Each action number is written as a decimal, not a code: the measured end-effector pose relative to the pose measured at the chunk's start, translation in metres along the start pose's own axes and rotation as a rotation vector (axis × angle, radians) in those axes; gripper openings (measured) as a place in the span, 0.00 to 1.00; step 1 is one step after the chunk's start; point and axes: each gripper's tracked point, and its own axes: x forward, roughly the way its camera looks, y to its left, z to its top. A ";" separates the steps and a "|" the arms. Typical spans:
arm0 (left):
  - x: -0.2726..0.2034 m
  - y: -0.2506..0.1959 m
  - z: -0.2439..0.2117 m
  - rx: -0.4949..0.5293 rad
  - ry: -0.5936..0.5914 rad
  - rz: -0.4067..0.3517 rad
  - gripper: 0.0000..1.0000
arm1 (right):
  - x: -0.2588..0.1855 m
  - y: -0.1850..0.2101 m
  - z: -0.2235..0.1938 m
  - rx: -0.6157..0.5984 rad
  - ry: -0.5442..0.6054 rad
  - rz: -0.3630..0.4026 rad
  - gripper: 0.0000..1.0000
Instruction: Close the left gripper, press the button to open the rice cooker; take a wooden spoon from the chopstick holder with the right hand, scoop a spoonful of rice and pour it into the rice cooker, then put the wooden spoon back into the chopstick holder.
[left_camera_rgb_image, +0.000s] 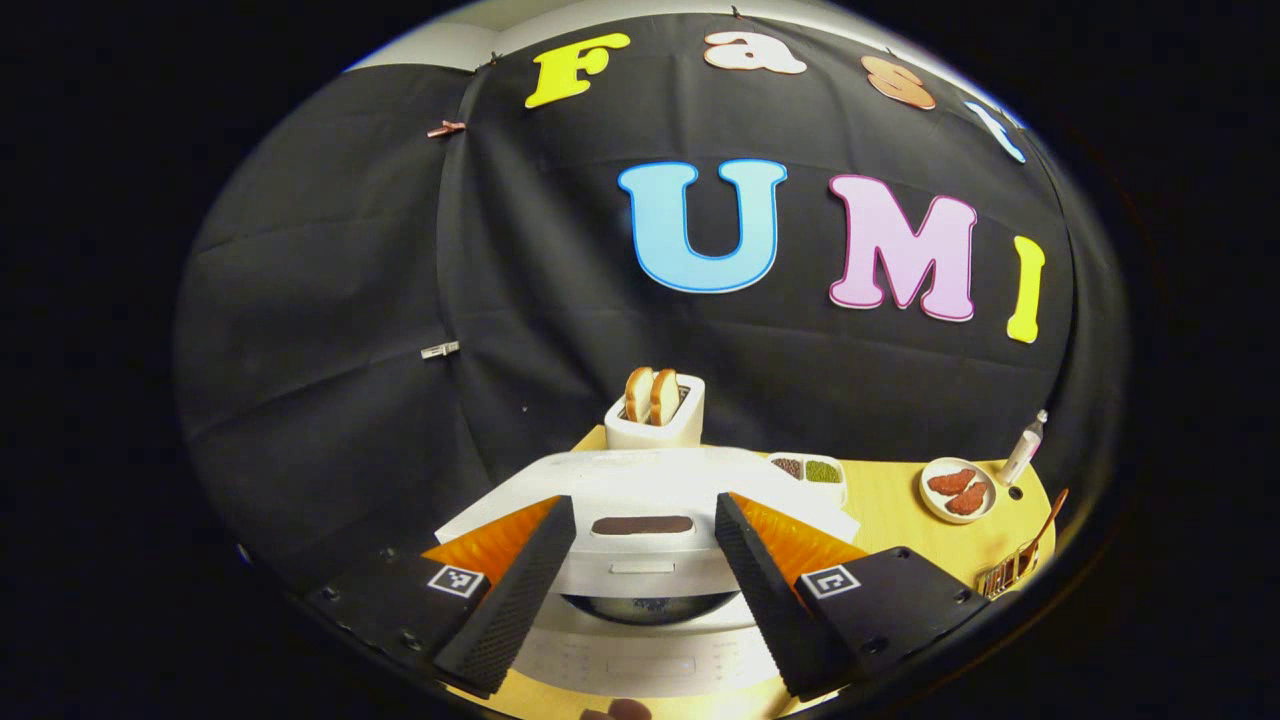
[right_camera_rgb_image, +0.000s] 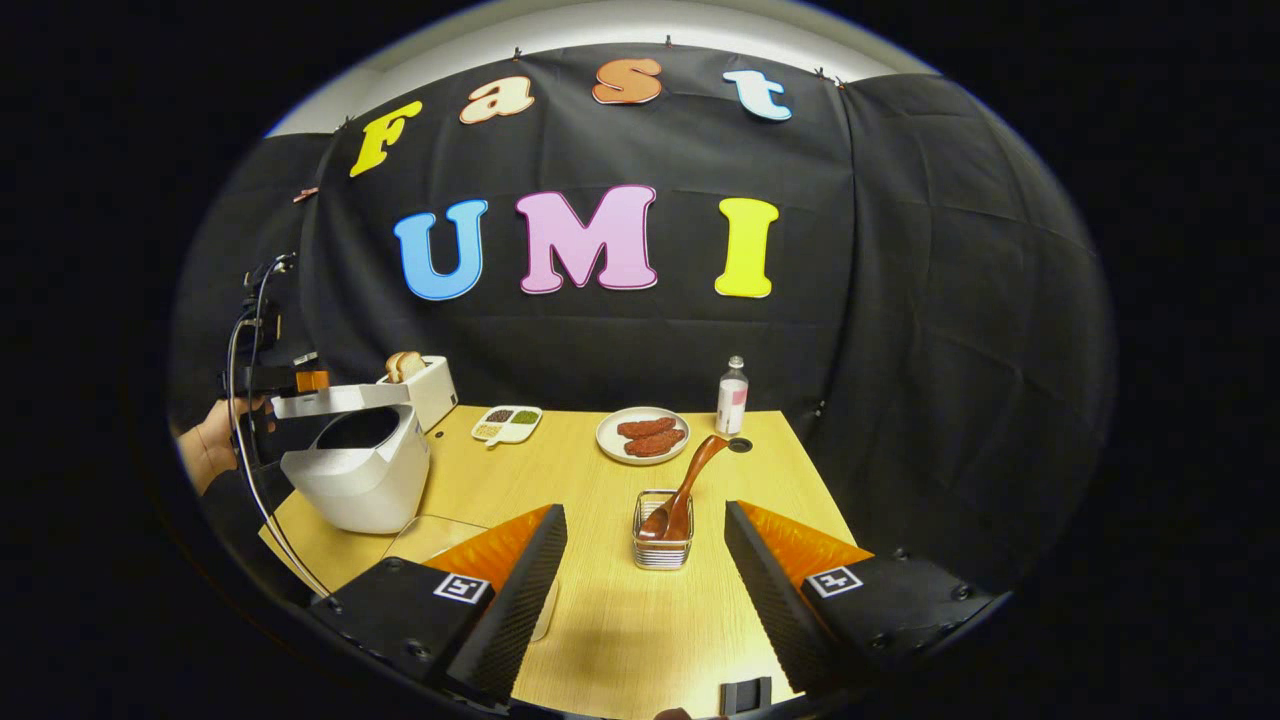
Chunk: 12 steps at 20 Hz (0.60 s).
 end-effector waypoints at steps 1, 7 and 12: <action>-0.001 -0.001 -0.006 0.002 0.003 0.003 0.99 | 0.000 -0.001 -0.003 -0.002 0.006 0.001 0.99; 0.001 -0.003 -0.047 0.004 0.069 0.009 0.99 | -0.002 -0.006 -0.006 0.007 0.014 -0.002 0.99; 0.005 -0.004 -0.079 -0.010 0.117 -0.007 1.00 | -0.001 -0.003 -0.009 0.012 0.014 0.001 0.99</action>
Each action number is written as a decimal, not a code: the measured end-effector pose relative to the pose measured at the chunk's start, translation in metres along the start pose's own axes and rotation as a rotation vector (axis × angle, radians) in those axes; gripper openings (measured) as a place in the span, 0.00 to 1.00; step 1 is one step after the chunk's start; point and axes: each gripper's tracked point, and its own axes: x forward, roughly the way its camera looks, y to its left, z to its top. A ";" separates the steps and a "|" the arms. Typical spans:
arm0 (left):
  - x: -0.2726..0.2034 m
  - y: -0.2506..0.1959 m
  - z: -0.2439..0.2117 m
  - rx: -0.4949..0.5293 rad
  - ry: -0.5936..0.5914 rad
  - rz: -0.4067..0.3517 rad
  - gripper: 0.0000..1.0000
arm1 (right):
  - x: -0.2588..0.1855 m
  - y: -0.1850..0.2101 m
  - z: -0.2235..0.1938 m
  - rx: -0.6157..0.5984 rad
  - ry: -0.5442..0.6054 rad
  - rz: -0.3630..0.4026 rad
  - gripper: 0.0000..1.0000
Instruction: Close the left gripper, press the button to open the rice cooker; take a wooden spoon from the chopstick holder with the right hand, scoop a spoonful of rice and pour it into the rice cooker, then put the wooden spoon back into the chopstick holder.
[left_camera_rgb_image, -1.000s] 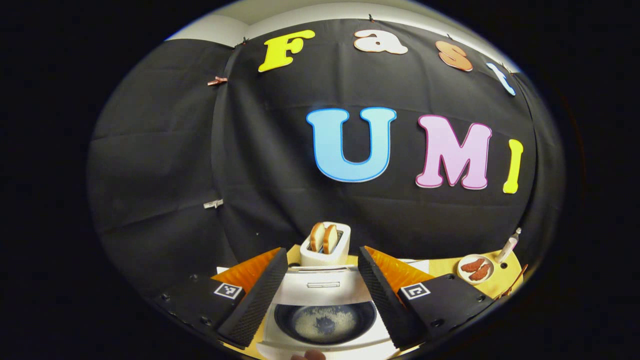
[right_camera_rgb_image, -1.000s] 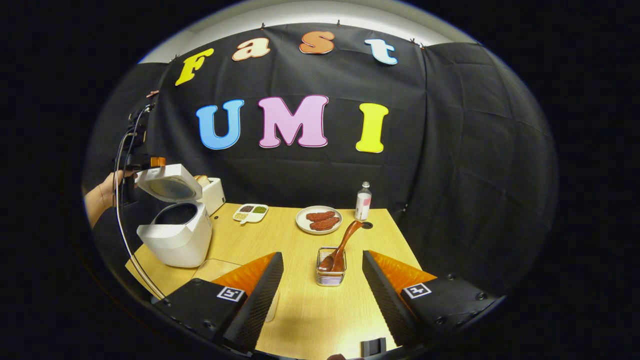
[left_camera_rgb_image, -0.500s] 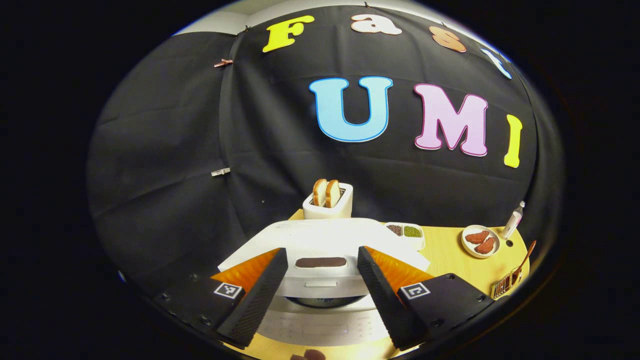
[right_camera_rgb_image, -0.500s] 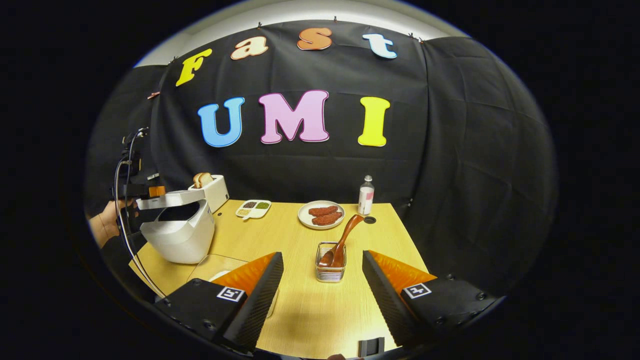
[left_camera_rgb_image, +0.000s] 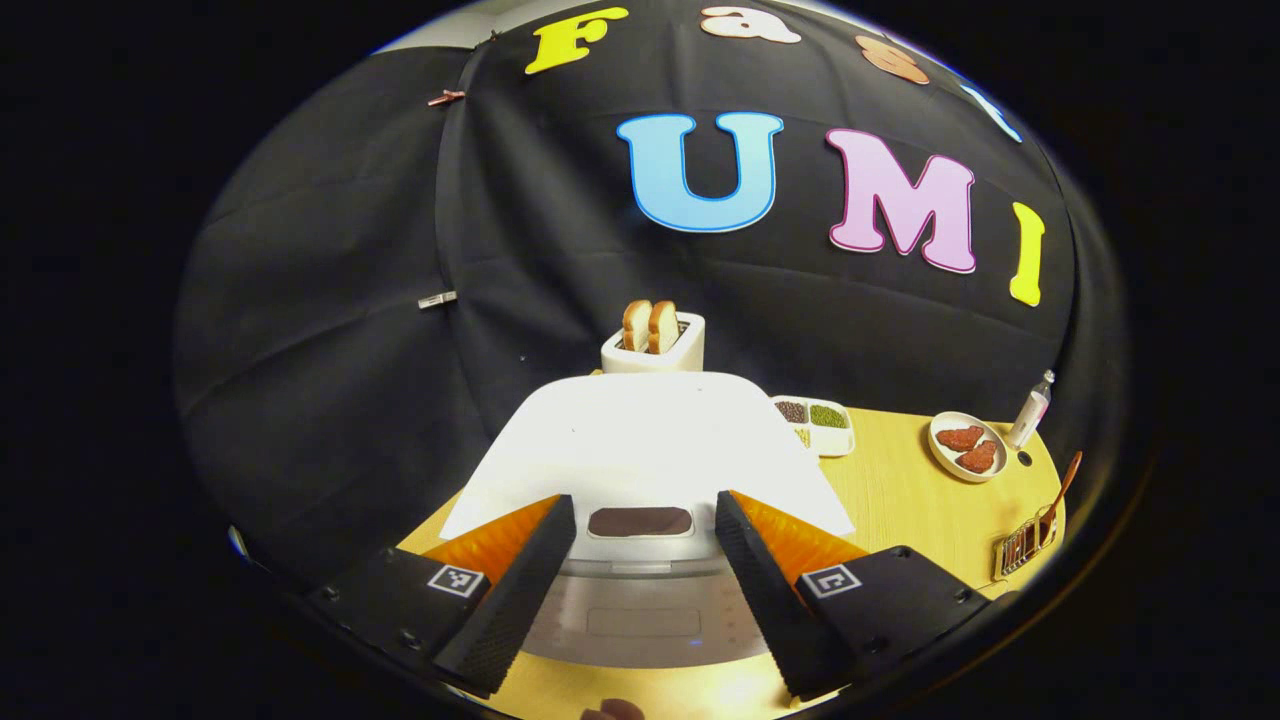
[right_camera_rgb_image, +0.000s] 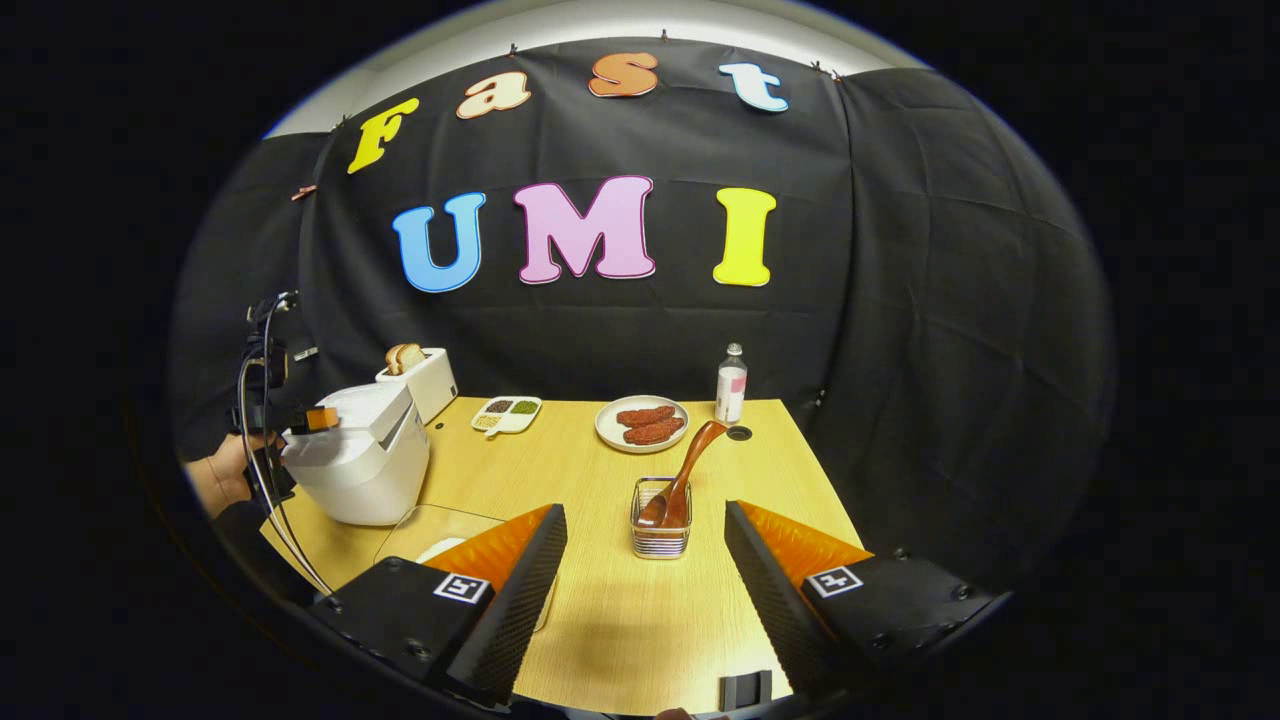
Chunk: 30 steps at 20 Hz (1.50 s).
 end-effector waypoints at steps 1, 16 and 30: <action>0.003 -0.001 -0.009 0.000 0.015 0.000 1.00 | 0.000 0.001 0.001 -0.001 0.000 0.001 0.99; -0.009 -0.008 0.013 0.040 -0.106 -0.032 0.95 | 0.006 0.021 0.005 0.002 -0.006 0.037 0.99; -0.128 -0.052 0.062 0.004 -0.303 -0.219 0.95 | 0.004 0.038 0.065 -0.032 -0.142 0.046 0.99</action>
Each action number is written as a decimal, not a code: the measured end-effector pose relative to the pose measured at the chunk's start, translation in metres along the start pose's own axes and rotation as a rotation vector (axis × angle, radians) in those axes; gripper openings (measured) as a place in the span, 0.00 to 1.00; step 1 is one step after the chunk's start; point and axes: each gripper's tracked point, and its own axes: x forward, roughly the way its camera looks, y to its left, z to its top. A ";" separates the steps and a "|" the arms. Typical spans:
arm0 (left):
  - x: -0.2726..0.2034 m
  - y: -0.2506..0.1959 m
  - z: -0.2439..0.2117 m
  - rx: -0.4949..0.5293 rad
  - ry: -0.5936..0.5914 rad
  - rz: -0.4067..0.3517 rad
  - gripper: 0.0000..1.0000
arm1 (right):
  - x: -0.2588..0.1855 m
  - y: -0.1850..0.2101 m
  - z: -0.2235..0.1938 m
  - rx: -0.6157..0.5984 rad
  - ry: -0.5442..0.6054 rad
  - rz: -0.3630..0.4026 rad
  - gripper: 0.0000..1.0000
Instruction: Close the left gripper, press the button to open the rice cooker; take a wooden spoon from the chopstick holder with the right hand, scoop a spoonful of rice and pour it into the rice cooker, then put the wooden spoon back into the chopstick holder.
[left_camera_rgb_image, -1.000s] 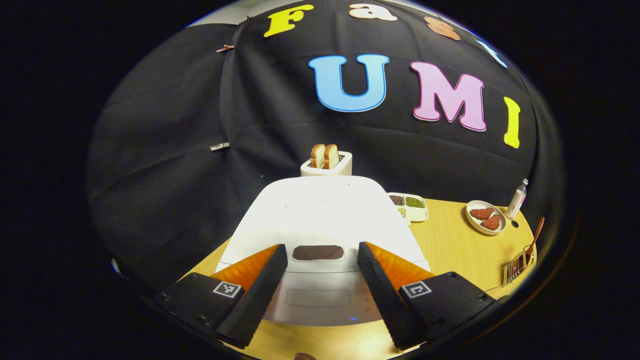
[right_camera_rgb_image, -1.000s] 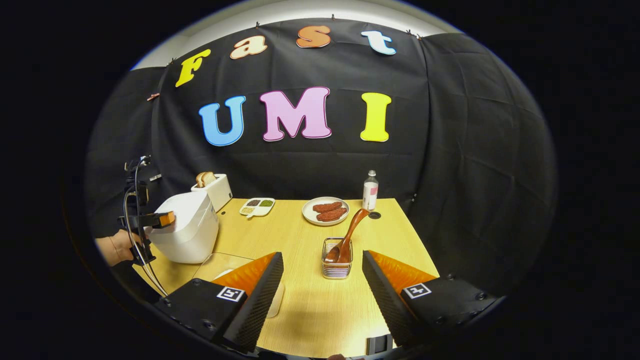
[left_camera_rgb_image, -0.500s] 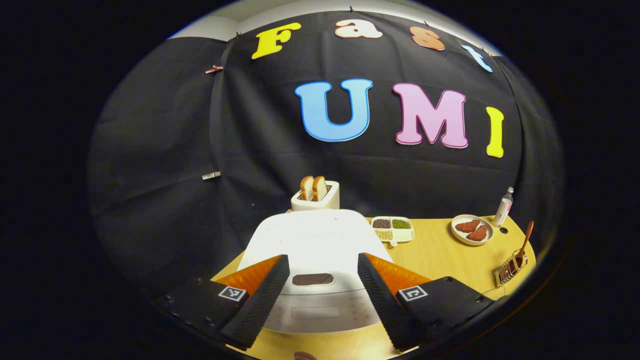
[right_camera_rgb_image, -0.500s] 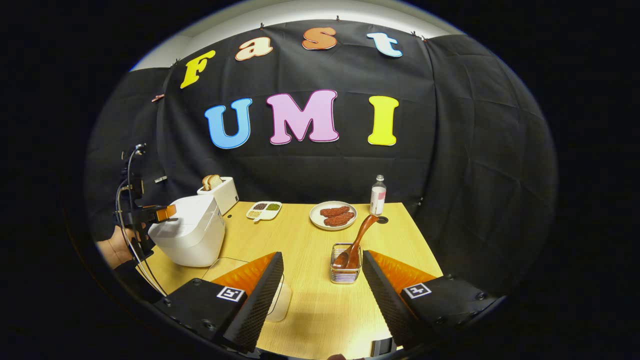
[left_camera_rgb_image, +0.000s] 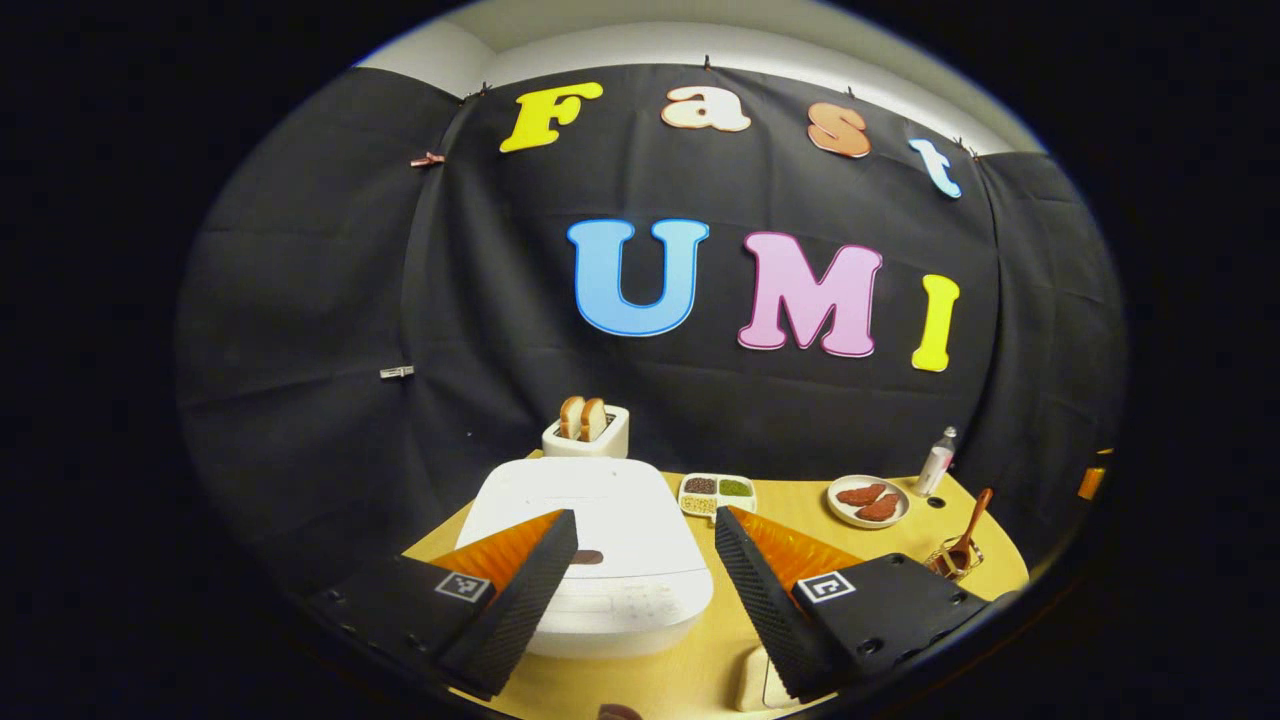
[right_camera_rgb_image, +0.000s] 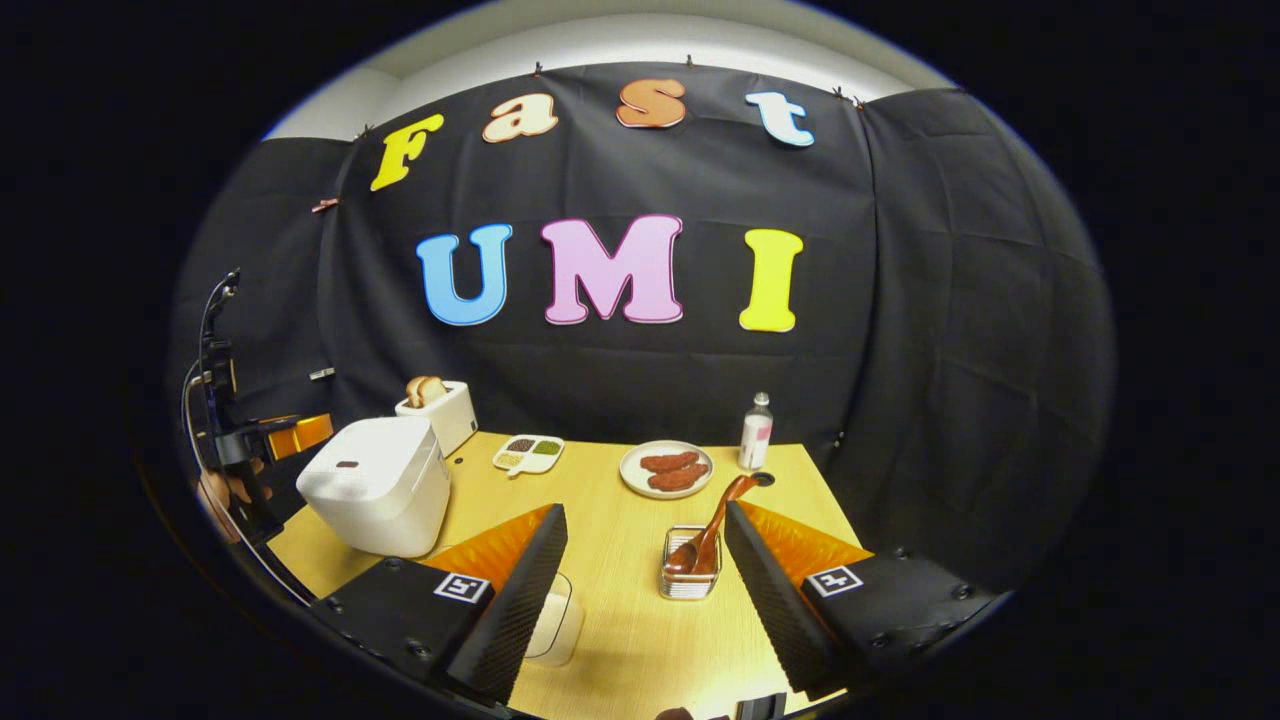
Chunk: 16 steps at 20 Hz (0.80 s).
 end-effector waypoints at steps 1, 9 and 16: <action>-0.008 -0.004 0.006 0.018 -0.017 -0.013 0.95 | -0.001 0.002 0.010 -0.004 -0.028 0.000 0.99; -0.069 -0.066 0.058 0.109 -0.140 -0.174 0.95 | -0.007 0.015 0.061 0.010 -0.143 0.011 0.98; -0.100 -0.099 0.073 0.129 -0.180 -0.242 0.95 | -0.026 0.014 0.079 0.000 -0.207 -0.006 0.98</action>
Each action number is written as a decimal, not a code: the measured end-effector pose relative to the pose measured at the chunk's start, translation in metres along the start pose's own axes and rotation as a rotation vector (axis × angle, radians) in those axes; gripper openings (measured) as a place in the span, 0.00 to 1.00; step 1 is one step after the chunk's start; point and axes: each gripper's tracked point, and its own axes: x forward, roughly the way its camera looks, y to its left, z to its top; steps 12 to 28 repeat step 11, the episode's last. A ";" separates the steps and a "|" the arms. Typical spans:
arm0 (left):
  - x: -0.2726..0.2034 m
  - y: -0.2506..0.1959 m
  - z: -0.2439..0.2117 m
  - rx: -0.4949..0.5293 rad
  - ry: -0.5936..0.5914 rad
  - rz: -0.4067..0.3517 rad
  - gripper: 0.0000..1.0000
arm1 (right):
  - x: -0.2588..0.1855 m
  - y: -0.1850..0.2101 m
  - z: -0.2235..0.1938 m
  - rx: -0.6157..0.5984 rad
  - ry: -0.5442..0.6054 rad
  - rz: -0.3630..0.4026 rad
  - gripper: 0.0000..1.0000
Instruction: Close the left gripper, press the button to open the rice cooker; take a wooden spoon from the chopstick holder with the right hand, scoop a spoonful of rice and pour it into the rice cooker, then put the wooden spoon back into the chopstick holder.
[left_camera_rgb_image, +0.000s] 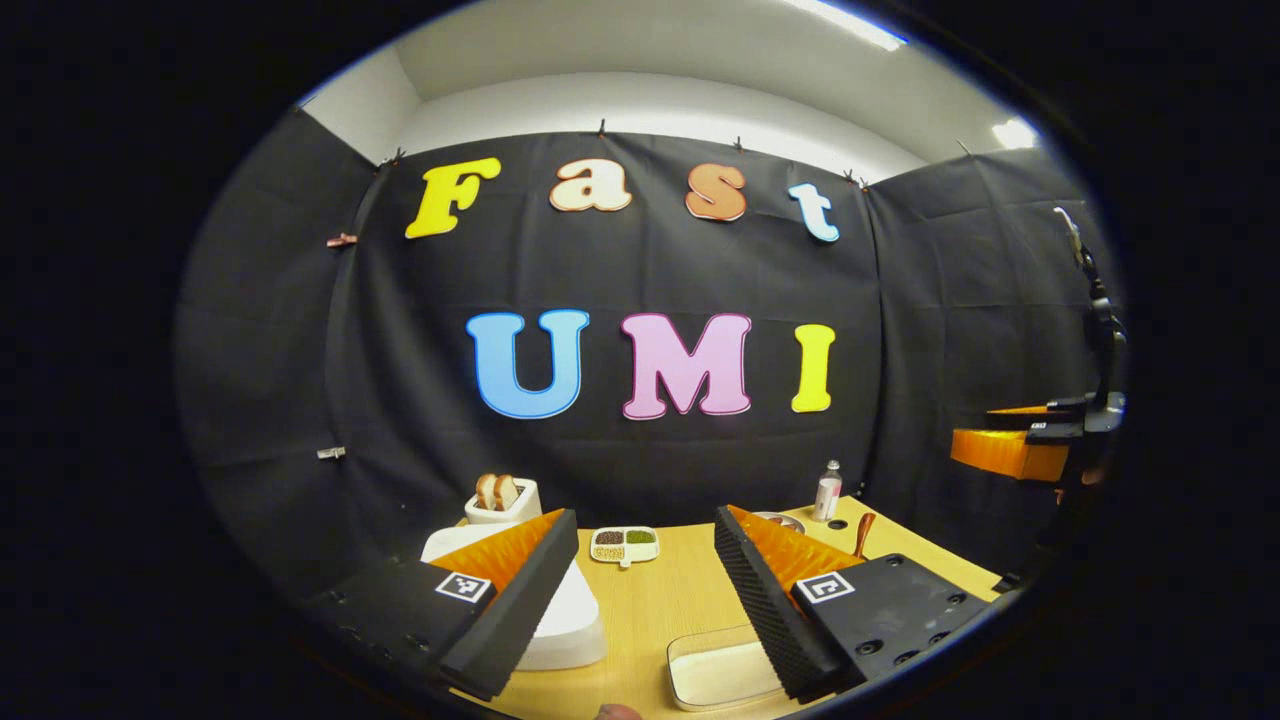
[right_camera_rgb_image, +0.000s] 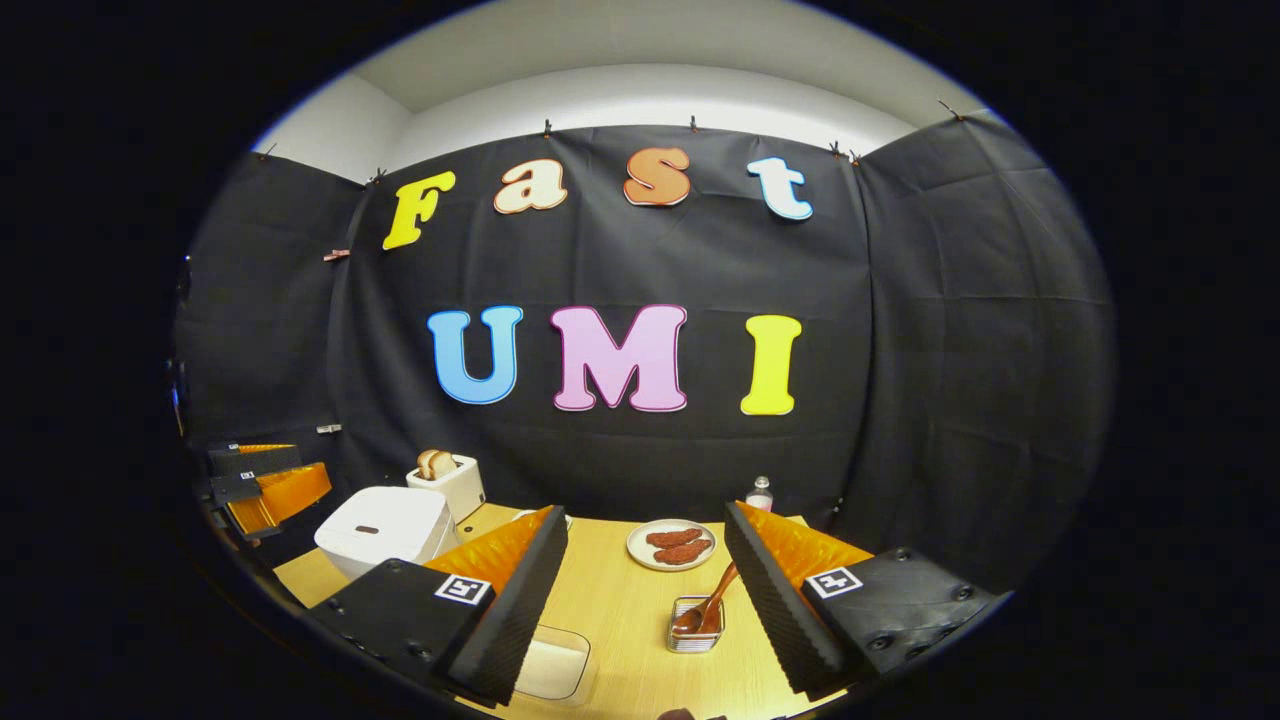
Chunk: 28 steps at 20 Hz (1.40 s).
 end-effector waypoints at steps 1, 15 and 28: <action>-0.002 -0.004 0.002 0.000 -0.003 -0.009 0.95 | -0.004 0.002 0.003 0.000 -0.007 0.000 0.98; -0.013 -0.011 0.007 0.000 -0.012 -0.008 0.95 | -0.021 0.009 0.009 -0.034 -0.038 0.009 0.98; -0.013 -0.011 0.007 0.000 -0.012 -0.008 0.95 | -0.021 0.009 0.009 -0.034 -0.038 0.009 0.98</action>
